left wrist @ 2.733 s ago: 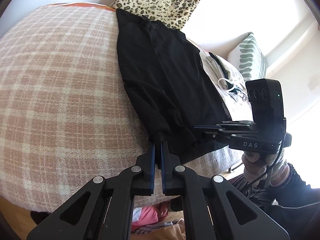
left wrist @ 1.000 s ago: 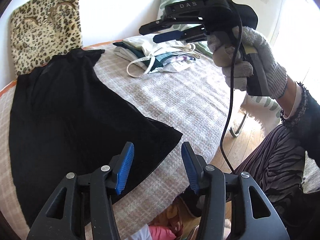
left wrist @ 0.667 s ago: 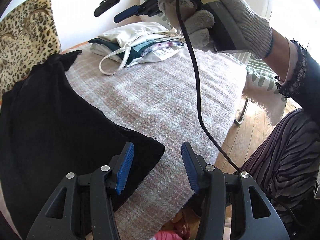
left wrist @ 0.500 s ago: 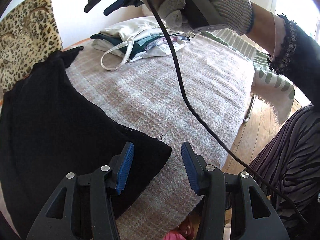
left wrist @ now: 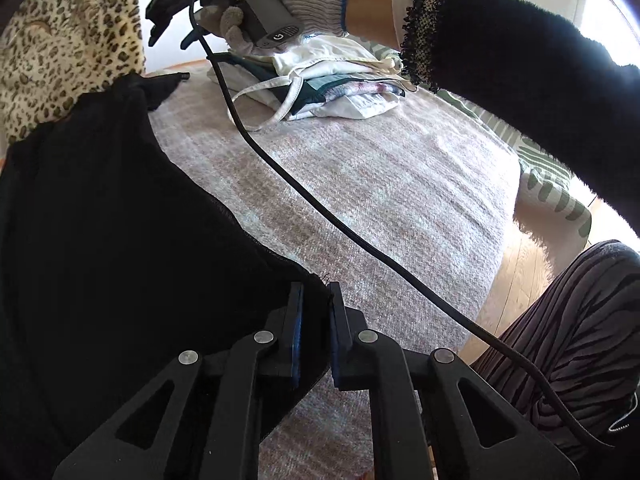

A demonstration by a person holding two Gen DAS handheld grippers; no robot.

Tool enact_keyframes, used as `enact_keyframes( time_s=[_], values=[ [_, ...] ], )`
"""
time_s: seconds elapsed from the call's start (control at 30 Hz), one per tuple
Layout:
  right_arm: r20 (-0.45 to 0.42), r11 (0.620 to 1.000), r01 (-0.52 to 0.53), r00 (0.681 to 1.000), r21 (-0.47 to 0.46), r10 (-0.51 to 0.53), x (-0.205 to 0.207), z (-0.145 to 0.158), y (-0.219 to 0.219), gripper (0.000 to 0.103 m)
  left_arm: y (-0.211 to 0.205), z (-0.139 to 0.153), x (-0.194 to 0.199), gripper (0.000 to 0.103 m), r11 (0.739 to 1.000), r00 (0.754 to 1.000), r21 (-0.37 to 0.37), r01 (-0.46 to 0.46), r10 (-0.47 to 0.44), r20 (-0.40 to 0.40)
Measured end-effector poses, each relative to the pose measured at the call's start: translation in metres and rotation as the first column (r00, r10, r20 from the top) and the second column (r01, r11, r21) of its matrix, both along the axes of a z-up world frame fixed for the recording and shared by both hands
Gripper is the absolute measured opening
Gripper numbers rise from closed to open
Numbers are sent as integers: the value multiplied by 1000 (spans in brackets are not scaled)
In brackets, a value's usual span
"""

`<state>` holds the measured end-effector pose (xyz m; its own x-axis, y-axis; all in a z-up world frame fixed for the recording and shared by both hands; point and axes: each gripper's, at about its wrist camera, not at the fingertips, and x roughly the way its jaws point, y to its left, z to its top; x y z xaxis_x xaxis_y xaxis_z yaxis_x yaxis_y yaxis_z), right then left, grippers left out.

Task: Fold small clothes

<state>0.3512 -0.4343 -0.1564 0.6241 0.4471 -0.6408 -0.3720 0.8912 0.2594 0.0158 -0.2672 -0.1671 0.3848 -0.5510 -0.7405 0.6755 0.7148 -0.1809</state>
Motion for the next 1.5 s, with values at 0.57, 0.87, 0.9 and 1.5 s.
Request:
enact_keyframes(
  time_s=[0.57,0.87,0.9,1.5],
  values=[
    [-70,996,62,995,-62,-67,77,-25,14,67,18,6,16,4,984,993,-168,-56,38,-111],
    [-87,982,73,992,-174,-89,88,-45,28,44,26,3,19,4,978,992,-193,-84,63,-112],
    [-81,980,77,992,-186,-93,88,-45,29,34,28,4,19,4,976,991,-196,-93,72,-112],
    [-12,985,94,995,-144,-97,67,19,49,0,78,2,12,3,916,964,-304,-262,234,-127]
  ],
)
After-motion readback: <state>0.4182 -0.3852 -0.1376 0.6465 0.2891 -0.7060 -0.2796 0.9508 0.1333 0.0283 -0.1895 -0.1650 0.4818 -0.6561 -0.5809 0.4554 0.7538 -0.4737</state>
